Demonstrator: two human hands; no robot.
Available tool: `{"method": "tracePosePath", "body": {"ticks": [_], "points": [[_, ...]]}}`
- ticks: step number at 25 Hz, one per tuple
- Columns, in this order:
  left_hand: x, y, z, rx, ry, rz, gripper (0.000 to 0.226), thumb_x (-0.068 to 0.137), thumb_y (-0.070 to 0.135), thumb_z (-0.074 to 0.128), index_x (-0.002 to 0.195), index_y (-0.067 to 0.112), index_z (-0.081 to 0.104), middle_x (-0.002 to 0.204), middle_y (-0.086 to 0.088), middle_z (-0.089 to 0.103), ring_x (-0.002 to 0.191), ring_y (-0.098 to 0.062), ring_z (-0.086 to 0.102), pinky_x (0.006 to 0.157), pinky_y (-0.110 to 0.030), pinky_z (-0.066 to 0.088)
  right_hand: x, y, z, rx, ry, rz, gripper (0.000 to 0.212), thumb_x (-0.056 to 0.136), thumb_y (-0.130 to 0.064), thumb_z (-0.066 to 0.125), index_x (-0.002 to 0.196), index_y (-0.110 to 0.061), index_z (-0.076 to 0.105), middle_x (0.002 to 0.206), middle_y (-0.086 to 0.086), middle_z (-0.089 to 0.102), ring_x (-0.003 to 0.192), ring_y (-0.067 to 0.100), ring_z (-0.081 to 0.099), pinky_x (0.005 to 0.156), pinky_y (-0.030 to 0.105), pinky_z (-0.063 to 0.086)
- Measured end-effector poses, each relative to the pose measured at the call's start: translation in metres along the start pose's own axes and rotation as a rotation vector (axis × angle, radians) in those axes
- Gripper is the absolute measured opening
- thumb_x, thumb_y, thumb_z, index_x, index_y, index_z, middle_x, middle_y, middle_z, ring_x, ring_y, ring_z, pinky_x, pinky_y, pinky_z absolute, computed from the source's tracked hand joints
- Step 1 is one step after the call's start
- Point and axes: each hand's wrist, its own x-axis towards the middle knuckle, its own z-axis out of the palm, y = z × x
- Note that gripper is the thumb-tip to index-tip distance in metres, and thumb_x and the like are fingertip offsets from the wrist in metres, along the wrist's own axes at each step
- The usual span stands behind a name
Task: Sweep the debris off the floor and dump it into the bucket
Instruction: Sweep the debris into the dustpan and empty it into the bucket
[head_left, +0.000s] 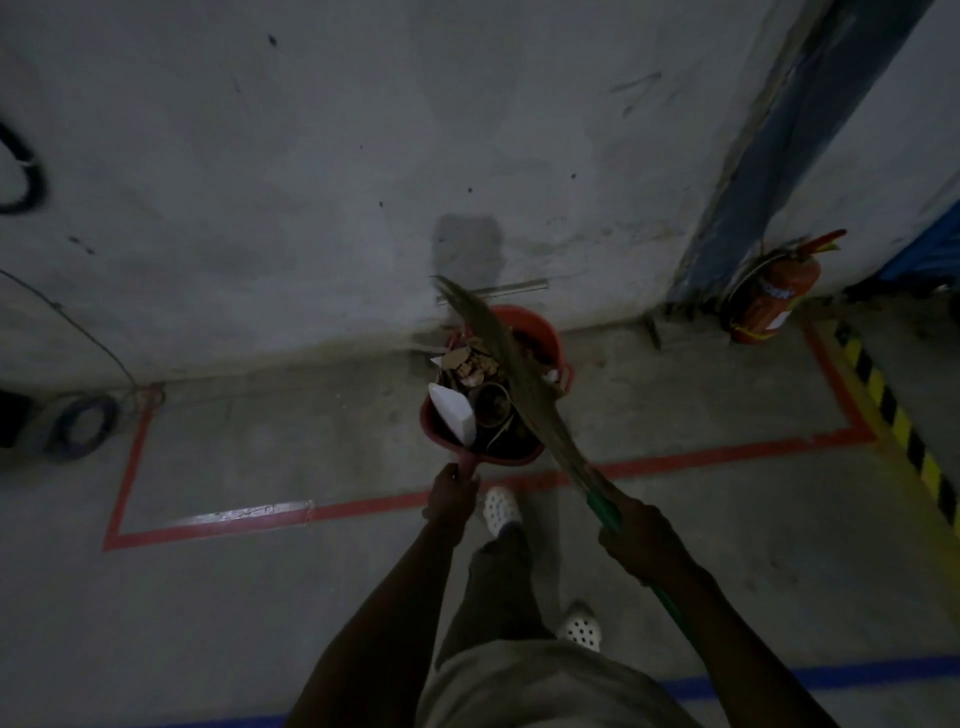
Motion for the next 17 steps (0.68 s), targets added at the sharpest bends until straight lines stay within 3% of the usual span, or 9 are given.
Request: {"method": "tracePosePath", "body": {"ticks": [3,6,8,11,13,15,17], "points": [[0.064,0.029,0.012,0.049,-0.012,-0.018,0.026,0.097,0.021,0.058,0.119,0.006,0.061,0.099,-0.012,0.065,0.08,-0.019,0.058,0.063,-0.028,0.043,0.062,-0.011,-0.02,-0.031,-0.05,0.037,0.09,0.09,-0.017,0.059,0.151,-0.062,0.012,0.093,-0.001,0.064,0.069,0.015,0.064,0.045,0.016,0.047],[0.139,0.057,0.031,0.121,-0.042,-0.071,0.027,0.097,0.023,0.057,0.118,0.006,0.06,0.096,-0.007,0.062,0.074,-0.014,0.055,0.058,-0.025,0.04,0.129,-0.022,-0.036,-0.037,-0.088,0.102,0.085,0.092,-0.015,0.058,0.154,-0.052,0.015,0.1,0.003,0.066,0.082,0.02,0.066,0.064,0.027,0.056],[0.196,0.072,0.045,0.219,-0.119,-0.083,0.031,0.099,0.027,0.054,0.121,0.007,0.059,0.098,-0.004,0.062,0.079,-0.015,0.056,0.062,-0.027,0.042,0.177,-0.027,-0.044,-0.044,-0.115,0.159,0.081,0.092,-0.013,0.058,0.156,-0.046,0.02,0.102,-0.001,0.066,0.087,0.019,0.065,0.077,0.031,0.058],[0.283,0.087,0.072,0.316,-0.154,-0.109,0.036,0.1,0.029,0.051,0.123,0.003,0.057,0.116,-0.015,0.063,0.102,-0.029,0.062,0.084,-0.038,0.051,0.26,-0.028,-0.059,-0.054,-0.139,0.197,0.086,0.092,-0.012,0.058,0.15,-0.056,0.013,0.098,-0.001,0.064,0.08,0.018,0.064,0.069,0.029,0.055],[0.332,0.091,0.088,0.336,-0.146,-0.162,0.035,0.098,0.031,0.053,0.118,0.003,0.06,0.117,-0.019,0.065,0.102,-0.033,0.064,0.079,-0.038,0.052,0.309,-0.023,-0.062,-0.063,-0.175,0.21,0.086,0.093,-0.013,0.058,0.152,-0.055,0.013,0.103,0.003,0.064,0.08,0.02,0.064,0.063,0.027,0.05],[0.379,0.093,0.101,0.382,-0.153,-0.181,0.025,0.099,0.029,0.052,0.109,0.008,0.061,0.112,-0.016,0.067,0.093,-0.029,0.067,0.068,-0.032,0.05,0.356,-0.012,-0.059,-0.073,-0.189,0.224,0.084,0.093,-0.013,0.059,0.155,-0.05,0.015,0.119,0.007,0.064,0.095,0.027,0.066,0.072,0.032,0.054],[0.413,0.094,0.108,0.523,-0.182,-0.127,0.028,0.1,0.027,0.049,0.116,0.008,0.061,0.114,-0.013,0.066,0.104,-0.031,0.065,0.08,-0.037,0.053,0.387,-0.001,-0.057,-0.115,-0.2,0.226,0.086,0.092,-0.013,0.059,0.156,-0.05,0.015,0.128,0.006,0.063,0.099,0.027,0.067,0.071,0.028,0.052]]}}
